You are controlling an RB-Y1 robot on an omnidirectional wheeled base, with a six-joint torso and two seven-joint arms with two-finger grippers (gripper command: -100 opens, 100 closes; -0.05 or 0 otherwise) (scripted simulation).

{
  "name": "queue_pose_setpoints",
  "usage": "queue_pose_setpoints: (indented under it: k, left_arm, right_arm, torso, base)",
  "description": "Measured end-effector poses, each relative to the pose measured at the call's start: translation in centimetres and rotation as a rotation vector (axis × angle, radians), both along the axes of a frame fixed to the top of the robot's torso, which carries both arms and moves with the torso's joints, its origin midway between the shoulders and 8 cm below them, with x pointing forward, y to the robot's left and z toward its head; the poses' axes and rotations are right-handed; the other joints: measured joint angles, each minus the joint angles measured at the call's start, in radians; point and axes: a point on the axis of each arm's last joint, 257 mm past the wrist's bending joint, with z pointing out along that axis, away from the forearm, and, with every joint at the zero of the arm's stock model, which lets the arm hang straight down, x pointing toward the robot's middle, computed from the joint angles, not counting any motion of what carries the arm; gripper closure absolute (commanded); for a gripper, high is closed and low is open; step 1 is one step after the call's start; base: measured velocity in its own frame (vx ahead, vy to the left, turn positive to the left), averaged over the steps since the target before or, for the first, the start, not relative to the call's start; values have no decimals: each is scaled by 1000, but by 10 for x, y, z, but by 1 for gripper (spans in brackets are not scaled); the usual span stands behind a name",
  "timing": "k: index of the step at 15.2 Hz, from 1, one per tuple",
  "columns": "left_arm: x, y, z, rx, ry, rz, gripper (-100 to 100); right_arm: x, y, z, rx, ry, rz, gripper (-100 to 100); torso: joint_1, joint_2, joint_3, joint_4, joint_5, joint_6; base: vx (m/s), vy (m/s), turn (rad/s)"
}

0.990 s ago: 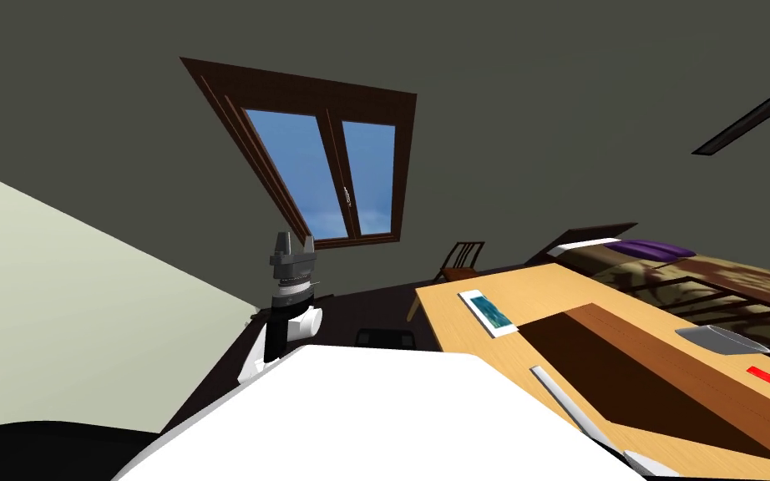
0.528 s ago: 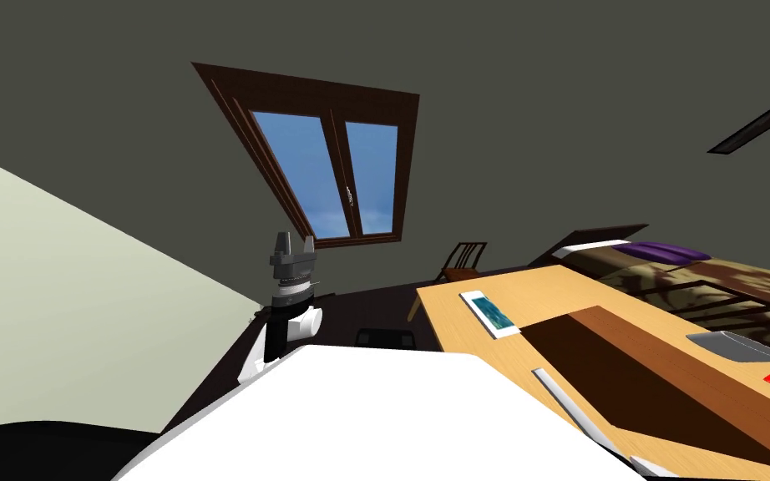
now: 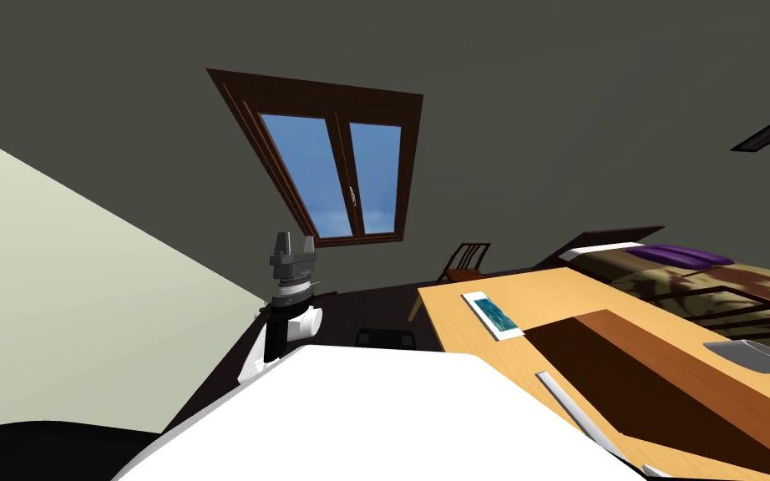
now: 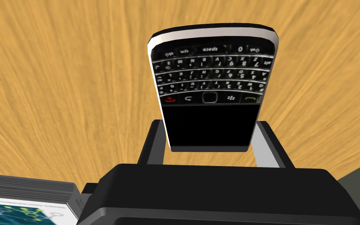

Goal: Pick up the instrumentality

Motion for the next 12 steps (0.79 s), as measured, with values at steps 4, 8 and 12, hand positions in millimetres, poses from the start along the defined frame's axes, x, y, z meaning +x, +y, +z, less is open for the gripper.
queue_pose_setpoints:
  k: [4, 8, 12]
  left_arm:
    - [0, 0, 0, 0, 0, 0, 0]
    - [0, 0, 0, 0, 0, 0, 0]
    - [0, 0, 0, 0, 0, 0, 0]
  right_arm:
    - [-3, -3, 1, -2, 3, -24, 100]
    - [-10, -7, 3, -7, 13, -47, 100]
    - [-21, -14, 6, -20, 32, -58, 100]
  torso:
    - [0, 0, 0, 0, 0, 1]
    - [0, 0, 0, 0, 0, 2]
    - [0, 0, 0, 0, 0, 2]
  base:
    - [-12, 6, 33]
    - [-10, 3, 23]
    - [-12, 3, 23]
